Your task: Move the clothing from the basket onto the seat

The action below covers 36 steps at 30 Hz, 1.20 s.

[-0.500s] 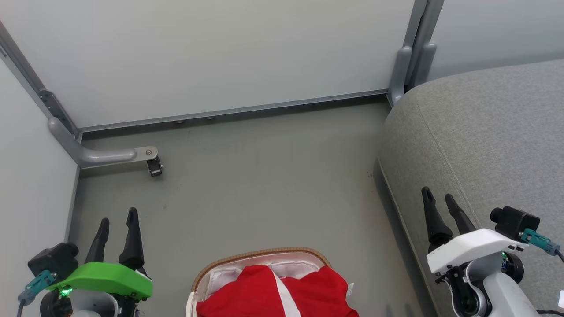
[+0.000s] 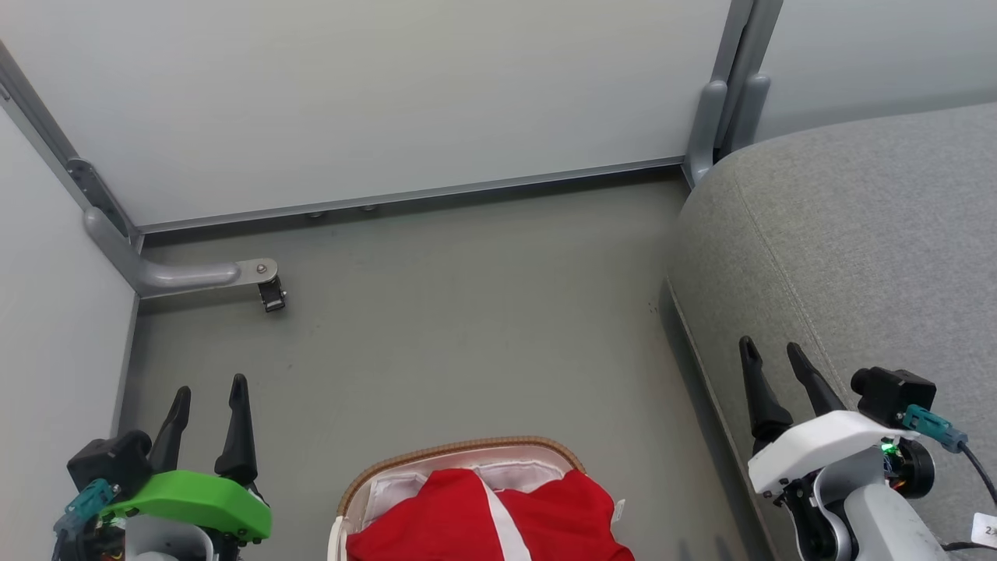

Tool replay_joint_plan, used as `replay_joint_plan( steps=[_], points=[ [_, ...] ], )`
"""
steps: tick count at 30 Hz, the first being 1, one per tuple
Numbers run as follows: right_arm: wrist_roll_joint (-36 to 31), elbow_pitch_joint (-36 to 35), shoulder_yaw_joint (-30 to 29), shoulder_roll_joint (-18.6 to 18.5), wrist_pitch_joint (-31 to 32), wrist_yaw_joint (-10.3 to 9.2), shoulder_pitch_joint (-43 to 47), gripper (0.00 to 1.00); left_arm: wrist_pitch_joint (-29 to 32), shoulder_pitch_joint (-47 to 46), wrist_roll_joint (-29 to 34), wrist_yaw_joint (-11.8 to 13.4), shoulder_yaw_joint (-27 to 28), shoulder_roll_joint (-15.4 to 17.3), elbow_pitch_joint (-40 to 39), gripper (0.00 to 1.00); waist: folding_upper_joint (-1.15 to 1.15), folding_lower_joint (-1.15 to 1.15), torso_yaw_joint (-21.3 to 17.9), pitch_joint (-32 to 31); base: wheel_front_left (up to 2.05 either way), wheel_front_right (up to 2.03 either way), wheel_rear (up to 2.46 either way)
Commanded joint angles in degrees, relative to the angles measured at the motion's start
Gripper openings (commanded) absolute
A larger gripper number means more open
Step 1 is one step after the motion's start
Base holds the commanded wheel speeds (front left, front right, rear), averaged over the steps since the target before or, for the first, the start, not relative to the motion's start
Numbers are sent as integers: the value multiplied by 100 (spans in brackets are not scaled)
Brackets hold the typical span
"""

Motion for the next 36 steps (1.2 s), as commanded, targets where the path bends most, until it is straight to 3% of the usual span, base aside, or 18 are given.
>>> replay_joint_plan(
  steps=[1, 36],
  points=[
    [-172, 3, 18, -27, -62, 1, -126, 100, -59, 6, 175, -22, -18, 76, -16, 100, 0, 0, 1, 3, 0, 0, 0],
    [-1730, 256, 54, 51, -466, 2, -193, 100, -473, 83, 1520, -24, -17, 130, 124, 100, 0, 0, -27, 32, 0, 0, 0]
  ],
)
